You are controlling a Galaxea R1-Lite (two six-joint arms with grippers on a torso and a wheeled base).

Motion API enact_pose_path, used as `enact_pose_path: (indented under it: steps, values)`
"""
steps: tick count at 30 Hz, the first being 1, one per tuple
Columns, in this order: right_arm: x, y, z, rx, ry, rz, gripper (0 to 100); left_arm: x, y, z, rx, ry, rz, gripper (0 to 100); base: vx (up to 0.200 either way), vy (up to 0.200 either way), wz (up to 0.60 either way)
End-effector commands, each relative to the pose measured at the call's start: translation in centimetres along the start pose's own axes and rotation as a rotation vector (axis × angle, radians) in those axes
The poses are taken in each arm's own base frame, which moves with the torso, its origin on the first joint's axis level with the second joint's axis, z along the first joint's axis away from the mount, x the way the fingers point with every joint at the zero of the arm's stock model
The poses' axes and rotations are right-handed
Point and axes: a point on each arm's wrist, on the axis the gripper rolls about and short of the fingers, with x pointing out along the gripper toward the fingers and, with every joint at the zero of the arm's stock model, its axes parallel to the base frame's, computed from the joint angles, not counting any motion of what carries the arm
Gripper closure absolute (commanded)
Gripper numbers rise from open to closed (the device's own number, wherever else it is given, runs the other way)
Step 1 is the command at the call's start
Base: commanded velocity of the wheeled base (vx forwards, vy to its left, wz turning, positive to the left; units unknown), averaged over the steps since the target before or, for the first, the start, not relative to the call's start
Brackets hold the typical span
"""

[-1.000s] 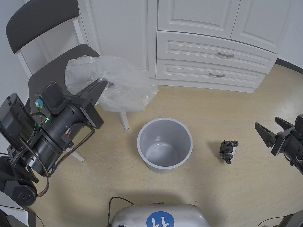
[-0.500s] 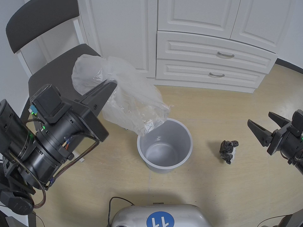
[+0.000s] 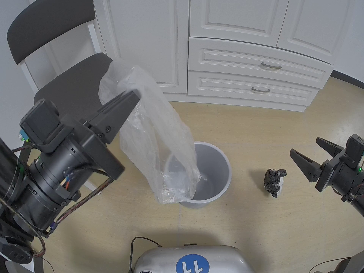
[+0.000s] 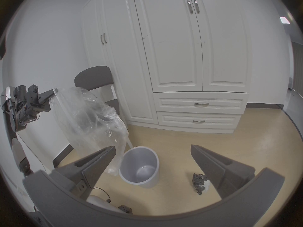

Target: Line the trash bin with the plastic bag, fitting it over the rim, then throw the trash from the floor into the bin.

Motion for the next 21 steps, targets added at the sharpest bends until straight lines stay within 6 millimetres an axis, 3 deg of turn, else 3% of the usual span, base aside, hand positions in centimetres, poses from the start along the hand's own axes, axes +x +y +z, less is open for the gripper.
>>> enact_pose_path:
  steps: [1, 7, 13, 16, 21]
  values:
    - [0.2, 0.8, -0.2, -0.001, 0.014, 0.046, 0, -0.7, -0.6, 1.2, -0.013, -0.04, -0.03, 100, 0.0, 0.0, 0.0]
    - [1.1, 1.5, -0.9, 0.007, 0.057, 0.064, 0, -0.9, -1.1, 1.5, -0.022, -0.05, -0.051, 100, 0.0, 0.0, 0.0]
    - [0.9, 2.4, -0.7, 0.049, 0.031, 0.117, 0, -0.7, -1.3, 1.2, -0.025, -0.04, -0.057, 100, 0.0, 0.0, 0.0]
    - [0.6, 3.1, -1.0, 0.054, 0.048, 0.155, 0, 0.3, -1.2, 0.9, -0.026, -0.033, -0.051, 100, 0.0, 0.0, 0.0]
    - [1.3, 5.1, -2.2, 0.114, 0.119, 0.236, 0, 4.6, -1.4, -0.4, -0.06, -0.055, 0.063, 100, 0.0, 0.0, 0.0]
